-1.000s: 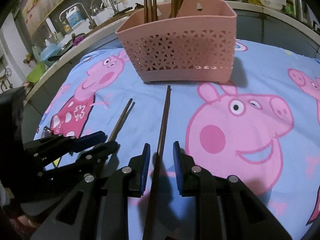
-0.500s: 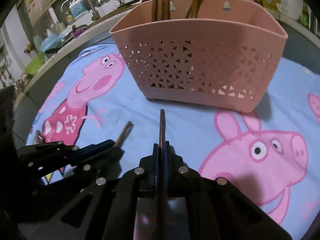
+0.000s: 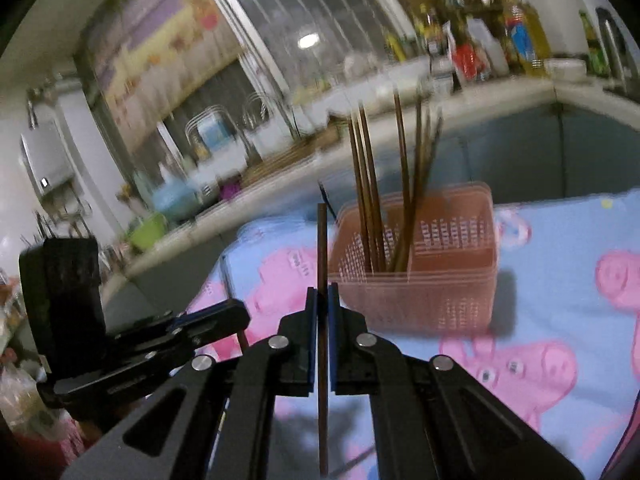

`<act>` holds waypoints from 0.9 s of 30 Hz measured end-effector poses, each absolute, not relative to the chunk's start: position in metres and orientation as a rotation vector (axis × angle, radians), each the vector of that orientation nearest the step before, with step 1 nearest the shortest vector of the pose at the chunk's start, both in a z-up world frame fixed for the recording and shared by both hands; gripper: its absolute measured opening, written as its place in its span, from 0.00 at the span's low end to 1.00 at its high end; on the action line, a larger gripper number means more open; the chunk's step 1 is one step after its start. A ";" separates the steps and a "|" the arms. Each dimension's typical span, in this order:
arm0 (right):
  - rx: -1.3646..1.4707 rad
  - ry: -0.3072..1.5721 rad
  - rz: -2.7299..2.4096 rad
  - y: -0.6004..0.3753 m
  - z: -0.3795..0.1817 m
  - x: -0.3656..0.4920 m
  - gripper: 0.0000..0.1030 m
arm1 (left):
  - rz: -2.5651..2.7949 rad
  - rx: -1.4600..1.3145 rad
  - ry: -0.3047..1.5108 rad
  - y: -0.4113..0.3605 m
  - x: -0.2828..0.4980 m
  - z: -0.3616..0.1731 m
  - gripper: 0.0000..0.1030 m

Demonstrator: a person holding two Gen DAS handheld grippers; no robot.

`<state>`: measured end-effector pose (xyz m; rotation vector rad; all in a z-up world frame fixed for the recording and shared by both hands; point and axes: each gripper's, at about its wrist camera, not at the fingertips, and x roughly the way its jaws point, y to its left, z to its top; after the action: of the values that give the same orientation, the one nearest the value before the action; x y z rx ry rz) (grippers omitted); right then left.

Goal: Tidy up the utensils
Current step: 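Lift both held chopsticks upright over the pink basket, then insert both chopsticks into the pink basket and open both tools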

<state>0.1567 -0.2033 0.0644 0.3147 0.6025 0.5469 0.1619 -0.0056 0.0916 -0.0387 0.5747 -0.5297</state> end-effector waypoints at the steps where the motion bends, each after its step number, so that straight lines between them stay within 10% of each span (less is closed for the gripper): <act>1: 0.323 0.585 0.550 -0.206 0.074 0.159 0.00 | -0.536 -0.039 0.551 -0.005 0.163 0.105 0.05; 12: 0.256 0.438 0.480 -0.209 0.181 0.233 0.00 | -0.475 0.005 0.392 -0.027 0.225 0.200 0.05; 27: 0.135 0.584 0.417 -0.188 0.104 0.285 0.00 | -0.424 0.094 0.580 -0.051 0.287 0.127 0.05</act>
<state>0.2848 -0.1881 0.1045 0.1348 0.5838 0.4175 0.2868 -0.0510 0.1266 0.0936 0.5798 -0.4236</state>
